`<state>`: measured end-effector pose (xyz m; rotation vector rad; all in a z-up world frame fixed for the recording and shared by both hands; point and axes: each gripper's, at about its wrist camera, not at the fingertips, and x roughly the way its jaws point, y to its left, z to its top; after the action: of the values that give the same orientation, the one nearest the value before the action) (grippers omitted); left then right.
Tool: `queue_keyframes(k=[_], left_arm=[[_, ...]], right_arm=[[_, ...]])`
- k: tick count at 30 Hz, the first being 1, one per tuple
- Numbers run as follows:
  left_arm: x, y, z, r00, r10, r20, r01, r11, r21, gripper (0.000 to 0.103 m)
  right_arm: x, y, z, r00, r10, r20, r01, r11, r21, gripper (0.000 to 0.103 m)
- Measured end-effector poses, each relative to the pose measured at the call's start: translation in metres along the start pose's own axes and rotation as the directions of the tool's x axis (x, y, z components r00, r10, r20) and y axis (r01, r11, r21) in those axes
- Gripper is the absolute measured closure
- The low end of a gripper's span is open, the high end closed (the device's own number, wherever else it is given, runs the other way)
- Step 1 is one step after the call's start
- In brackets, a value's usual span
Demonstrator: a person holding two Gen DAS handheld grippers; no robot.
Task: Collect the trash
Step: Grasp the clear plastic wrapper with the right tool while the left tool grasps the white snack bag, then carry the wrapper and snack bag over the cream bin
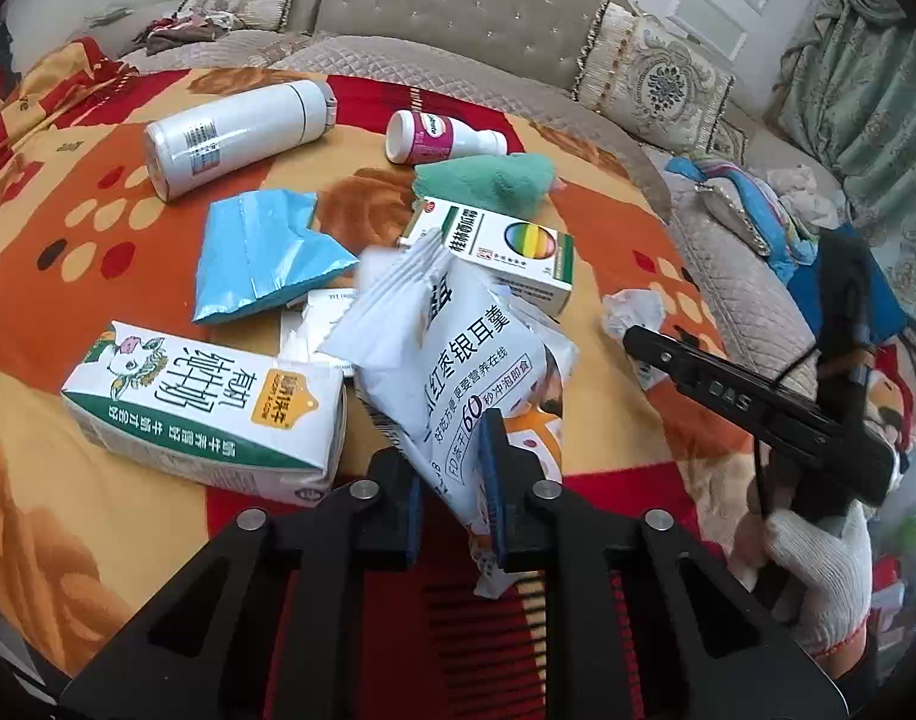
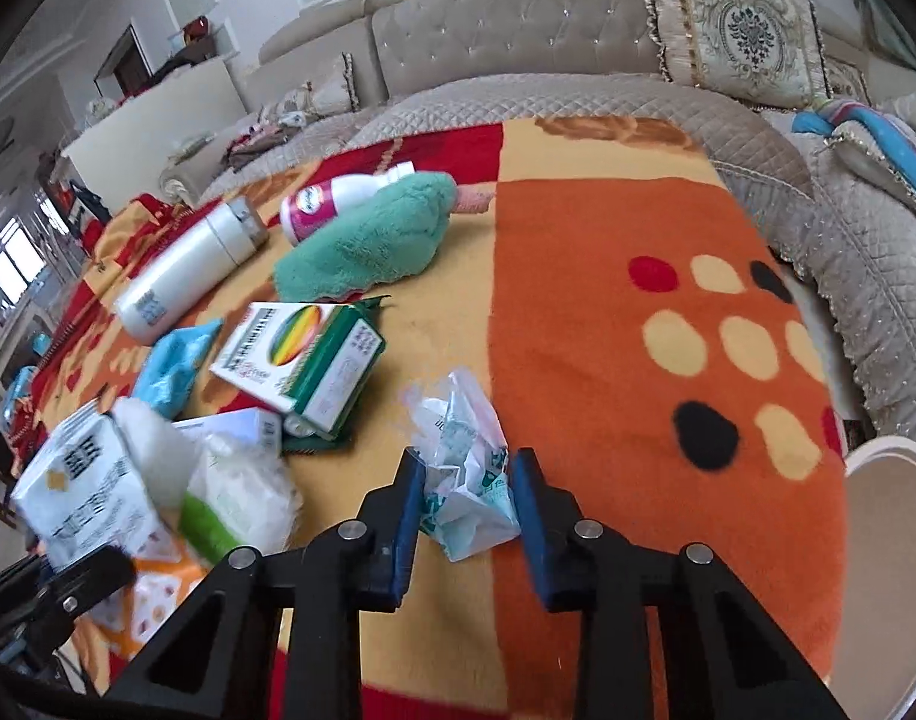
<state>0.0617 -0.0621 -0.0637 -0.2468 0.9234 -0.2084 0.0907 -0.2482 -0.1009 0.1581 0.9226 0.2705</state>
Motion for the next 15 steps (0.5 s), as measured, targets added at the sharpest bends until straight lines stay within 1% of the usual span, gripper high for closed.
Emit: queue_keyframes(k=[3,8,15], left_arm=[[-0.011,-0.003,-0.002,1.0,-0.027,0.013,0.027,1.0,0.012,0.093],[-0.031,-0.016,-0.001,0.998,-0.052,0.034,0.049,0.997,0.064,0.094],[-0.04,-0.034,0.002,0.995,-0.089,0.034,0.086,0.992,0.094,0.094]], right_arm=[[-0.017,0.004,-0.009,1.0,0.018,0.016,-0.017,1.0,-0.016,0.074],[-0.039,0.007,-0.022,0.999,0.028,0.04,-0.027,0.999,-0.023,0.074],[-0.061,-0.001,-0.033,0.998,0.013,0.067,-0.012,1.0,-0.011,0.074]])
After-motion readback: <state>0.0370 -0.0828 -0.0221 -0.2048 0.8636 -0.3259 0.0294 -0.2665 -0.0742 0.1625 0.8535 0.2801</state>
